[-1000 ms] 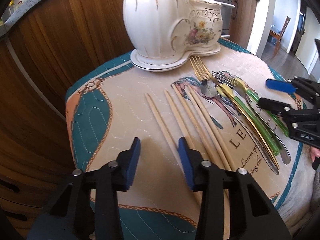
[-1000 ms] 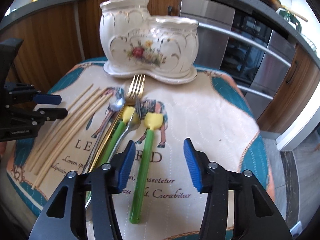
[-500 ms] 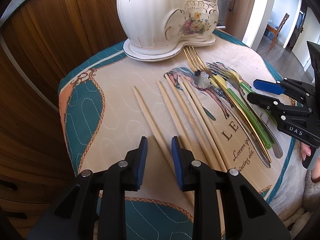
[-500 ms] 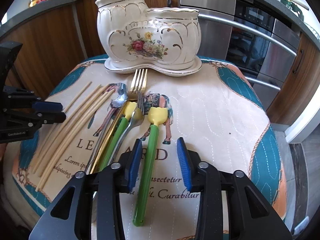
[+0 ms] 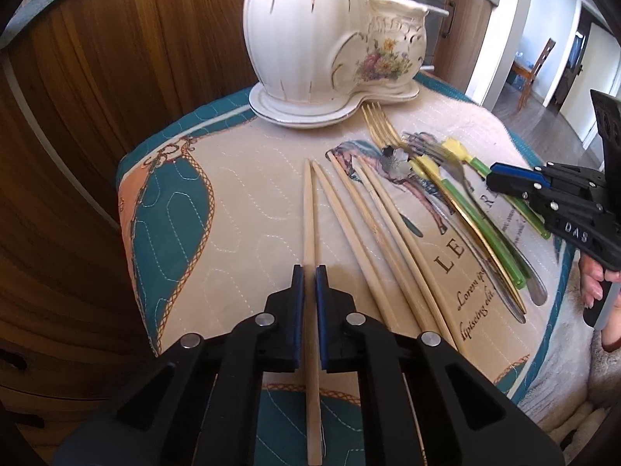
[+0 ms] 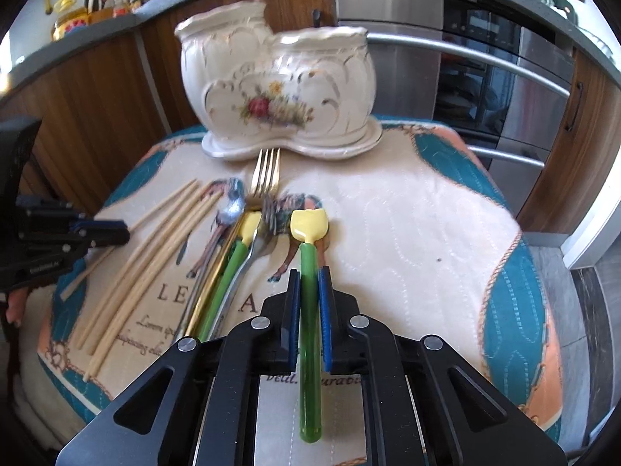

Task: Organize utensils
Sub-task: 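Lift the chopstick with left tool while right tool carries green utensil to holder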

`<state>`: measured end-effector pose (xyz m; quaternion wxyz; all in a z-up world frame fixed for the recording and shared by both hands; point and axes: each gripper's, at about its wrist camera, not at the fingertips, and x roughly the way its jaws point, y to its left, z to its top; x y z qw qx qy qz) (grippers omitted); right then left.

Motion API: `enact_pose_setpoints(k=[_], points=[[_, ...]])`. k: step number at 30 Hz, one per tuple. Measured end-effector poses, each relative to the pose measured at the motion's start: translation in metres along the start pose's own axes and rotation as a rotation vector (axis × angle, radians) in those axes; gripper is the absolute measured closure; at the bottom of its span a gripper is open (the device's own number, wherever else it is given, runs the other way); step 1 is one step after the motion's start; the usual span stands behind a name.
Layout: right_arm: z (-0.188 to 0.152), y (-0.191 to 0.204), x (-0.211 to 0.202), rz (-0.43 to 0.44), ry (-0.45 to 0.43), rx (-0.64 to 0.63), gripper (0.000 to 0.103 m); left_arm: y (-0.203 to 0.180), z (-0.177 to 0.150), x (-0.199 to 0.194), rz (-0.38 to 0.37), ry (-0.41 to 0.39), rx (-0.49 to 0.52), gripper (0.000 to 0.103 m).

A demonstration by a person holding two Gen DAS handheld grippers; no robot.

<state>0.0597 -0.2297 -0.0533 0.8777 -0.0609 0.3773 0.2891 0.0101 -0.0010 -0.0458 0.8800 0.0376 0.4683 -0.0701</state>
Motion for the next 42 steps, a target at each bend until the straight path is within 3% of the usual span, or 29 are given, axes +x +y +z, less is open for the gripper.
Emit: enact_pose_setpoints(k=[10, 17, 20, 24, 29, 35, 42], points=[[0.024, -0.009, -0.046, 0.048, -0.241, 0.098, 0.093, 0.017, 0.01, -0.052, -0.12, -0.235, -0.043, 0.097], [0.077, -0.008, -0.066, 0.09, -0.421, 0.106, 0.093, 0.012, 0.058, -0.09, -0.187, -0.439, -0.036, 0.097], [0.113, -0.015, -0.058, 0.154, -0.468, 0.135, 0.093, 0.017, 0.087, -0.098, -0.195, -0.526, -0.056, 0.097], [0.15, -0.029, -0.033, 0.228, -0.482, 0.211, 0.093, 0.026, 0.137, -0.097, -0.221, -0.625, -0.111, 0.097], [0.18, -0.047, 0.003, 0.304, -0.485, 0.311, 0.093, 0.032, 0.185, -0.083, -0.247, -0.67, -0.167, 0.097], [0.189, -0.048, 0.037, 0.242, -0.46, 0.3, 0.093, 0.031, 0.208, -0.053, -0.18, -0.698, -0.171, 0.097], [0.182, -0.043, 0.055, 0.176, -0.445, 0.242, 0.093, 0.037, 0.2, -0.038, -0.126, -0.721, -0.158, 0.097]])
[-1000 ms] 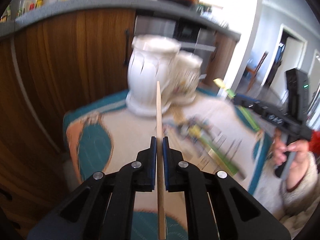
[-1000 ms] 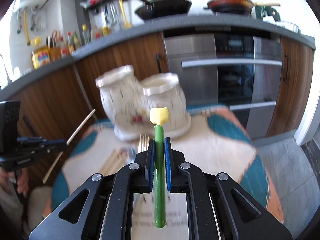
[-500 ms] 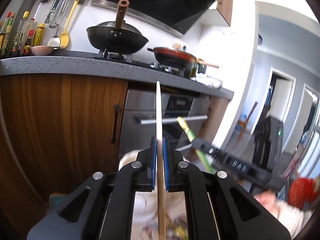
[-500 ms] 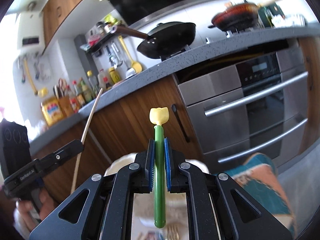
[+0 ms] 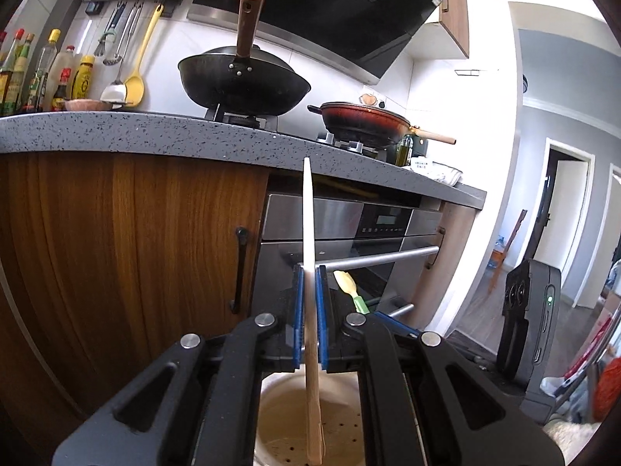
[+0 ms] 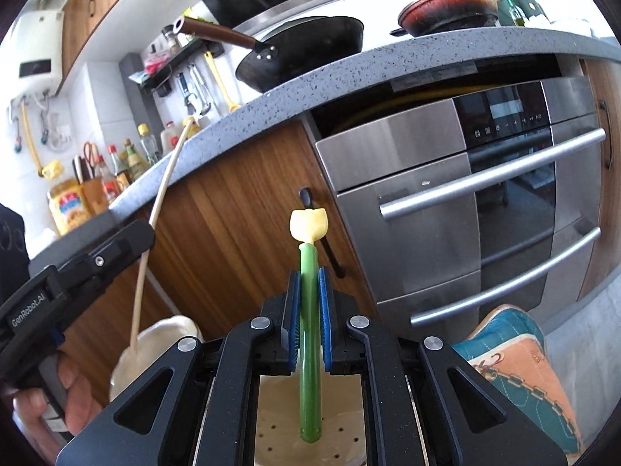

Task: Organize utensils
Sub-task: 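Lift the chopstick with left tool while right tool carries green utensil to holder, then drop chopstick into tall pot with left tool while right tool drops utensil in short pot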

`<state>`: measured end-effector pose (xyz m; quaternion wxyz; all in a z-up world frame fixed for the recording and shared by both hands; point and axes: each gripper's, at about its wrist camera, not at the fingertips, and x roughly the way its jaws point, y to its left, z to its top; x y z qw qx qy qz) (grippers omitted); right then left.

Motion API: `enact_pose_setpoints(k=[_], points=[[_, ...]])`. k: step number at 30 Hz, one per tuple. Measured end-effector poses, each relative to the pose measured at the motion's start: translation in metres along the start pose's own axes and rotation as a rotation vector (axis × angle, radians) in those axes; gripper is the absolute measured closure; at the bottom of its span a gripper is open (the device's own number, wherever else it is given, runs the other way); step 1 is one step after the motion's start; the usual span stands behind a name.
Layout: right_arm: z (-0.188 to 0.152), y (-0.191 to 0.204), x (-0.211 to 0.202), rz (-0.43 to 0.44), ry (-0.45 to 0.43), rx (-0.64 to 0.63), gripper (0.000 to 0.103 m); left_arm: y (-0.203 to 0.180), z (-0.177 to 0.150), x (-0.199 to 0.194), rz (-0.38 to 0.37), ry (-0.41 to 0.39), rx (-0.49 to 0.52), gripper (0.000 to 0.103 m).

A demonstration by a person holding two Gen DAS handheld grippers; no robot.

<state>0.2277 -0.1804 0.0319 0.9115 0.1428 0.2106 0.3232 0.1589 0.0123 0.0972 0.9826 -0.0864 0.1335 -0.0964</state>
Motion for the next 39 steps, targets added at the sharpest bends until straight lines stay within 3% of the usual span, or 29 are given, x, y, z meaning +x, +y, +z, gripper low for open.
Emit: enact_pose_setpoints(k=[17, 32, 39], points=[[-0.024, 0.01, -0.051, -0.056, -0.007, -0.1, 0.093, -0.003, -0.028, -0.04, -0.004, 0.078, 0.041, 0.097], [-0.035, 0.012, -0.062, -0.066, 0.036, -0.111, 0.092, -0.002, -0.04, -0.04, -0.001, 0.14, 0.036, 0.097], [-0.035, 0.008, -0.061, -0.076, 0.038, -0.107, 0.092, 0.0, -0.039, -0.041, 0.019, 0.131, 0.041, 0.088]])
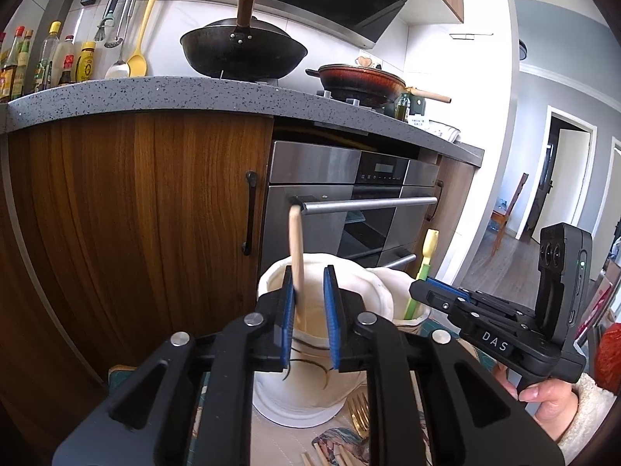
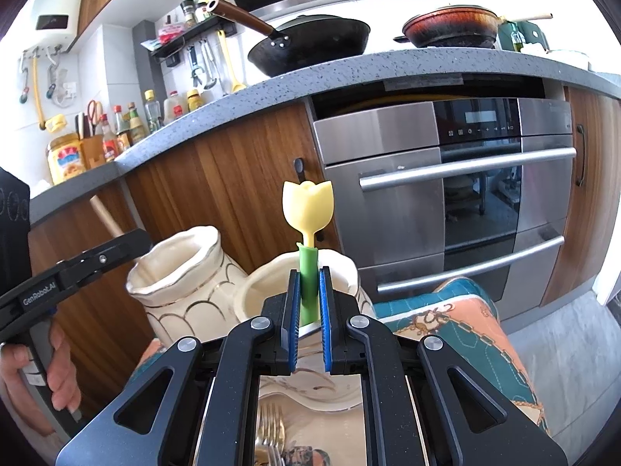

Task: Organize utensils
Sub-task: 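Drop chopstick into tall pot with left tool while right tool drops utensil in short pot, then grasp another chopstick with left tool while right tool returns to the utensils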

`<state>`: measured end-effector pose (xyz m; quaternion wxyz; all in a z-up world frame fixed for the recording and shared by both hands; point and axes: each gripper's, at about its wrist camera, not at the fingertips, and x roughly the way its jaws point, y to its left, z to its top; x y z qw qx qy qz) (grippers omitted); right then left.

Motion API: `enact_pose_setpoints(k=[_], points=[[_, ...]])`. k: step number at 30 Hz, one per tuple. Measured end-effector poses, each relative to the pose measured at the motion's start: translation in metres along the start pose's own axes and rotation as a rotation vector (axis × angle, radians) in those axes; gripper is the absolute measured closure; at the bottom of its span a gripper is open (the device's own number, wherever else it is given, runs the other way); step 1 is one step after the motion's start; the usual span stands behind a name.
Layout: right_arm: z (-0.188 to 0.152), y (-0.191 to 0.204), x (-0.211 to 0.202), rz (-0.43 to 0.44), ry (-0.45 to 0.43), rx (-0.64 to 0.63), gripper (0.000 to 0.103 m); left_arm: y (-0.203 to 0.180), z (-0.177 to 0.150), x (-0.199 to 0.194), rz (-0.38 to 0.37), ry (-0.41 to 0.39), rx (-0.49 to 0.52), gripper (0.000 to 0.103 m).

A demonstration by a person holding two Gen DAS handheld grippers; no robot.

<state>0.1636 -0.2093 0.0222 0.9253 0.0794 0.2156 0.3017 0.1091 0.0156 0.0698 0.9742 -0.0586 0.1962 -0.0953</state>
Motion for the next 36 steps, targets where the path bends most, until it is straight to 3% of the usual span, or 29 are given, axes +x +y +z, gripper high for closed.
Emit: enact_pose_setpoints(k=[5, 9, 14, 15, 17, 20, 26, 29, 33, 36], points=[[-0.001, -0.003, 0.001, -0.007, 0.001, 0.01, 0.092, 0.001, 0.001, -0.003, 0.009, -0.012, -0.001, 0.087], [-0.001, -0.003, 0.0, -0.014, -0.004, 0.011, 0.091, 0.004, 0.001, -0.007, 0.016, -0.028, -0.018, 0.075], [0.0, -0.006, -0.002, -0.02, -0.009, 0.018, 0.084, 0.006, 0.004, -0.006, 0.018, -0.026, -0.023, 0.075], [0.0, -0.007, -0.002, -0.021, -0.01, 0.022, 0.082, 0.005, 0.004, -0.007, 0.02, -0.027, -0.023, 0.075], [0.0, -0.009, -0.006, -0.024, -0.022, 0.035, 0.066, 0.005, 0.005, -0.009, 0.023, -0.03, -0.021, 0.073], [0.0, -0.009, -0.012, -0.036, -0.038, 0.037, 0.058, 0.004, 0.005, -0.014, 0.039, -0.043, -0.013, 0.065], [-0.011, -0.009, -0.034, -0.043, -0.059, 0.043, 0.025, 0.006, -0.012, -0.03, 0.08, -0.046, -0.01, 0.038], [-0.022, -0.006, -0.045, -0.056, -0.057, 0.029, 0.012, 0.01, -0.028, -0.038, 0.112, -0.022, -0.017, 0.019], [-0.039, -0.002, -0.059, -0.106, -0.067, 0.009, 0.005, 0.012, -0.048, -0.042, 0.133, 0.039, -0.027, 0.006], [-0.05, 0.0, -0.065, -0.175, -0.061, -0.004, 0.005, 0.009, -0.065, -0.043, 0.163, 0.099, -0.004, 0.006]])
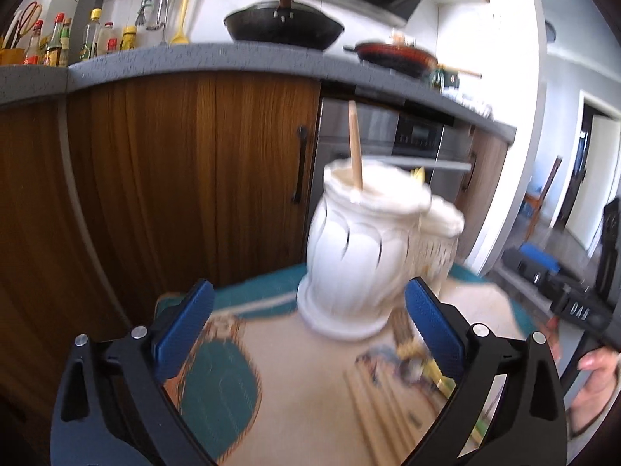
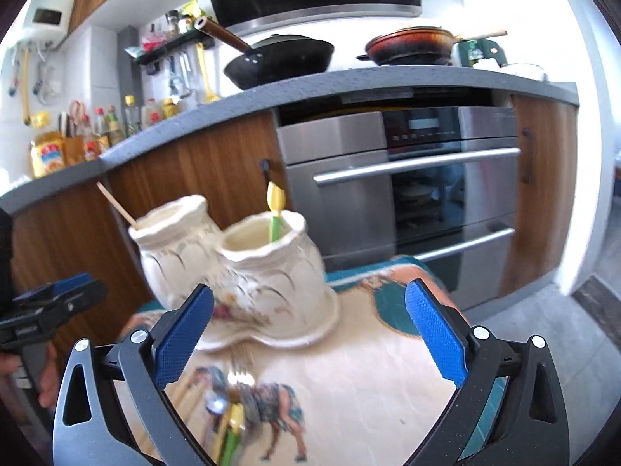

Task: Organize utensils
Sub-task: 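Grasp another chopstick with left tool while right tool returns to the utensils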

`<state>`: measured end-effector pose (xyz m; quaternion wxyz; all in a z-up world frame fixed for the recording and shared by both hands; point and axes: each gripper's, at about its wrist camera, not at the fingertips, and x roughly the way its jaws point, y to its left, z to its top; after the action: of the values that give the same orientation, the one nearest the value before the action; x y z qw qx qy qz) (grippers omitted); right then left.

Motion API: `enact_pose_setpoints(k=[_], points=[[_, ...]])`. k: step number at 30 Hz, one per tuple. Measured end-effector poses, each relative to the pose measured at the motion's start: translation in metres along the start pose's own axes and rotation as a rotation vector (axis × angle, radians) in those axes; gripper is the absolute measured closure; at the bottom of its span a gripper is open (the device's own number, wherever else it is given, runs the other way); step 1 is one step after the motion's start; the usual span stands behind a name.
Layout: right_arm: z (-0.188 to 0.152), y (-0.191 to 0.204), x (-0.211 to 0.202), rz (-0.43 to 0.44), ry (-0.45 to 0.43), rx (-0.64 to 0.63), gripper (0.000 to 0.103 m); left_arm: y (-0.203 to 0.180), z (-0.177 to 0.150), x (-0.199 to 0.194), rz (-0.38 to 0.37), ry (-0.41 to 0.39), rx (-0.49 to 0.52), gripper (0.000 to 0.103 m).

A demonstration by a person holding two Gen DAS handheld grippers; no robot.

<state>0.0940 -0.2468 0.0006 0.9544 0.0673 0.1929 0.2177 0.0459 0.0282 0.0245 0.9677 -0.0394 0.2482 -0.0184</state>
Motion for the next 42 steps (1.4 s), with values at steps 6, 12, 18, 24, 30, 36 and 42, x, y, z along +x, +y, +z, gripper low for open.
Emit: enact_pose_setpoints(k=[6, 12, 18, 24, 30, 36, 42], points=[[-0.016, -0.001, -0.006, -0.021, 0.072, -0.008, 0.005, -0.008, -0.028, -0.002, 0.025, 0.117, 0.033, 0.006], [-0.027, -0.003, -0.006, 0.014, 0.124, 0.017, 0.005, -0.016, -0.056, 0.006, 0.048, 0.283, 0.055, 0.006], [-0.031, 0.005, -0.004, 0.001, 0.15, -0.035, 0.005, -0.025, -0.073, 0.009, 0.073, 0.353, 0.103, 0.006], [-0.032, 0.004, -0.005, -0.016, 0.159, -0.046, 0.005, -0.029, -0.084, 0.016, 0.078, 0.419, 0.13, 0.012], [-0.035, 0.009, -0.002, -0.037, 0.173, -0.097, 0.005, -0.031, -0.088, 0.015, 0.048, 0.441, 0.138, 0.035], [-0.038, 0.012, 0.002, -0.037, 0.207, -0.117, 0.005, -0.043, -0.089, 0.01, -0.004, 0.461, 0.177, 0.065], [-0.04, 0.007, 0.006, -0.007, 0.258, -0.076, 0.005, -0.041, -0.086, 0.007, -0.013, 0.458, 0.161, 0.092]])
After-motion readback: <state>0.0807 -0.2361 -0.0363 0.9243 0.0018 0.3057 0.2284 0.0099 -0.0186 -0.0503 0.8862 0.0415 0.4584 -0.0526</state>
